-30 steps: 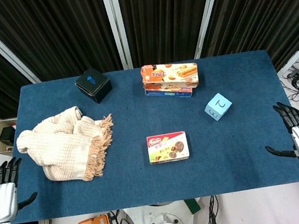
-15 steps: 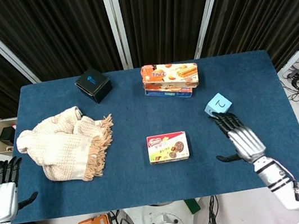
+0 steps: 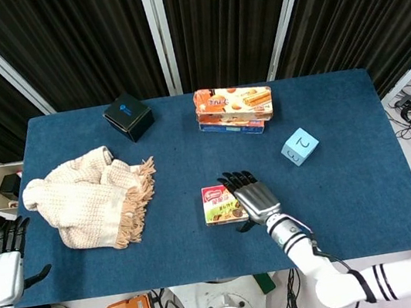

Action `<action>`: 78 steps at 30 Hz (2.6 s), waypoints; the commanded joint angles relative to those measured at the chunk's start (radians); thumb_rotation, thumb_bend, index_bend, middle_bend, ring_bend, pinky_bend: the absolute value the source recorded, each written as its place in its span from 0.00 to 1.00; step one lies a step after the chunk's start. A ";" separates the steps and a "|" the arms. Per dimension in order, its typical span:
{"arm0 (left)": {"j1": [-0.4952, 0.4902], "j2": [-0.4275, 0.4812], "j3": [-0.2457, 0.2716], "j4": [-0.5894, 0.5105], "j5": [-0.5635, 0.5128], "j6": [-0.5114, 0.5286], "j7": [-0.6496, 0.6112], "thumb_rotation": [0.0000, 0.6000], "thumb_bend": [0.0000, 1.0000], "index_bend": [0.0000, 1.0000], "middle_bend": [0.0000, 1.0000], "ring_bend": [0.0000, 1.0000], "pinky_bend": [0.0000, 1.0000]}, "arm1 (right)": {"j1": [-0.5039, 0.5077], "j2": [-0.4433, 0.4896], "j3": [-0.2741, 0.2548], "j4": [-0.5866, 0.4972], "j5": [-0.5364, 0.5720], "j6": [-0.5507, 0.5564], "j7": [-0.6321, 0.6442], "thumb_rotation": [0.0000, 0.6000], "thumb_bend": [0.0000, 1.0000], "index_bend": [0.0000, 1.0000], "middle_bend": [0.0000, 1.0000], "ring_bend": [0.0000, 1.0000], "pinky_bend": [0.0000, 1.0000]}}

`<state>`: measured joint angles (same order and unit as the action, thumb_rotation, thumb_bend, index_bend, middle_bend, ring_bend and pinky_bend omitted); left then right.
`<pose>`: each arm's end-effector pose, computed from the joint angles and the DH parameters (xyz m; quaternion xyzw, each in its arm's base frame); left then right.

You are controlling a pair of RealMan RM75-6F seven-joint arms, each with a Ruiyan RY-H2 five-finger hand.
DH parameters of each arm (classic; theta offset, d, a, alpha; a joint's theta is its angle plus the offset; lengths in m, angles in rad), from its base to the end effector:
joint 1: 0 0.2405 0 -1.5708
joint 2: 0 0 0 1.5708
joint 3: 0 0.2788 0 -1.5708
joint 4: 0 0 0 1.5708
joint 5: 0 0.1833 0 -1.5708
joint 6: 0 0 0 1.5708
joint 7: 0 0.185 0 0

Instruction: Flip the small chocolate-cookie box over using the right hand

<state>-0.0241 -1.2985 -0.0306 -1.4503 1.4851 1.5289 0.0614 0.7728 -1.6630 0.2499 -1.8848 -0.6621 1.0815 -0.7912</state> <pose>-0.3501 0.1983 0.1505 -0.5799 -0.3898 -0.3610 0.6176 -0.0901 -0.3262 -0.0504 0.7401 -0.4781 0.3223 0.3460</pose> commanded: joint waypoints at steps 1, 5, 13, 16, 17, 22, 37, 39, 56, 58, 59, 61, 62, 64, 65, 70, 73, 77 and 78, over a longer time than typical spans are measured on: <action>0.001 0.000 0.001 0.003 0.000 0.000 -0.002 1.00 0.00 0.07 0.06 0.00 0.00 | 0.090 -0.099 0.034 0.087 0.105 0.045 -0.080 1.00 0.05 0.00 0.00 0.00 0.00; 0.005 0.000 0.003 0.008 -0.001 0.002 -0.006 1.00 0.00 0.07 0.06 0.00 0.00 | 0.138 -0.161 0.051 0.155 0.150 0.069 -0.102 1.00 0.05 0.00 0.00 0.00 0.00; 0.010 -0.001 0.005 0.018 -0.005 0.003 -0.014 1.00 0.00 0.07 0.06 0.00 0.00 | 0.220 -0.248 0.059 0.257 0.244 0.093 -0.183 1.00 0.05 0.00 0.10 0.01 0.00; 0.012 -0.002 0.005 0.021 -0.005 0.004 -0.018 1.00 0.00 0.07 0.06 0.00 0.00 | 0.239 -0.271 0.065 0.286 0.272 0.095 -0.195 1.00 0.06 0.06 0.16 0.07 0.01; 0.013 -0.002 0.006 0.022 -0.005 0.004 -0.019 1.00 0.00 0.07 0.06 0.00 0.00 | 0.241 -0.275 0.067 0.294 0.272 0.097 -0.191 1.00 0.07 0.10 0.19 0.11 0.03; 0.018 0.000 0.006 0.027 -0.011 0.005 -0.026 1.00 0.00 0.07 0.06 0.00 0.00 | 0.216 -0.269 0.069 0.306 0.210 0.090 -0.105 1.00 0.19 0.35 0.37 0.33 0.20; 0.003 -0.004 0.000 0.016 -0.004 -0.008 -0.013 1.00 0.00 0.07 0.06 0.00 0.00 | -0.108 0.065 0.072 0.180 -0.442 -0.107 0.813 1.00 0.21 0.41 0.43 0.40 0.36; 0.000 -0.006 0.000 0.011 -0.005 -0.013 -0.007 1.00 0.00 0.07 0.06 0.00 0.00 | -0.126 0.060 0.056 0.244 -0.545 -0.115 0.968 1.00 0.21 0.41 0.43 0.39 0.36; -0.008 0.005 0.000 -0.028 -0.019 -0.030 0.036 1.00 0.00 0.07 0.06 0.00 0.00 | -0.090 -0.277 -0.055 0.957 -0.907 0.093 1.843 1.00 0.21 0.36 0.43 0.31 0.29; -0.008 0.005 0.000 -0.028 -0.020 -0.031 0.036 1.00 0.00 0.07 0.06 0.00 0.00 | -0.088 -0.301 -0.061 1.001 -0.910 0.109 1.866 1.00 0.22 0.35 0.43 0.31 0.28; -0.008 0.005 0.000 -0.028 -0.021 -0.032 0.036 1.00 0.00 0.07 0.06 0.00 0.00 | -0.089 -0.311 -0.067 1.023 -0.915 0.120 1.883 1.00 0.22 0.34 0.43 0.31 0.27; -0.009 0.006 -0.001 -0.028 -0.022 -0.033 0.036 1.00 0.00 0.07 0.06 0.00 0.00 | -0.092 -0.321 -0.079 1.052 -0.921 0.137 1.905 1.00 0.22 0.30 0.43 0.28 0.24; -0.009 0.006 -0.002 -0.029 -0.022 -0.034 0.036 1.00 0.00 0.07 0.06 0.00 0.00 | -0.094 -0.322 -0.084 1.061 -0.924 0.143 1.913 1.00 0.21 0.26 0.42 0.26 0.22; -0.012 0.005 -0.002 -0.028 -0.020 -0.034 0.036 1.00 0.00 0.07 0.06 0.00 0.00 | -0.099 -0.320 -0.095 1.075 -0.926 0.151 1.922 1.00 0.21 0.20 0.39 0.22 0.19; -0.013 0.004 -0.003 -0.028 -0.019 -0.034 0.036 1.00 0.00 0.07 0.06 0.00 0.00 | -0.102 -0.318 -0.099 1.079 -0.926 0.153 1.924 1.00 0.21 0.18 0.38 0.21 0.17; -0.016 0.000 -0.002 -0.024 -0.016 -0.036 0.034 1.00 0.00 0.07 0.06 0.00 0.00 | -0.126 -0.284 -0.129 1.070 -0.931 0.171 1.924 1.00 0.21 0.04 0.29 0.12 0.07; -0.016 0.000 -0.002 -0.021 -0.015 -0.034 0.031 1.00 0.00 0.07 0.06 0.00 0.00 | -0.141 -0.228 -0.159 1.026 -0.950 0.182 1.891 1.00 0.21 0.00 0.15 0.03 0.00; -0.015 -0.002 -0.002 -0.015 -0.014 -0.031 0.024 1.00 0.00 0.07 0.06 0.00 0.00 | -0.166 -0.120 -0.188 0.926 -0.964 0.198 1.802 1.00 0.21 0.00 0.03 0.00 0.00; -0.015 -0.003 -0.002 -0.012 -0.014 -0.031 0.021 1.00 0.00 0.07 0.06 0.00 0.00 | -0.174 -0.085 -0.194 0.890 -0.965 0.202 1.767 1.00 0.21 0.00 0.02 0.00 0.00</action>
<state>-0.0391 -1.3012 -0.0326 -1.4631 1.4710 1.4978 0.0834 0.6208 -1.8194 0.0786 -0.9232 -1.6164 1.2695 1.0427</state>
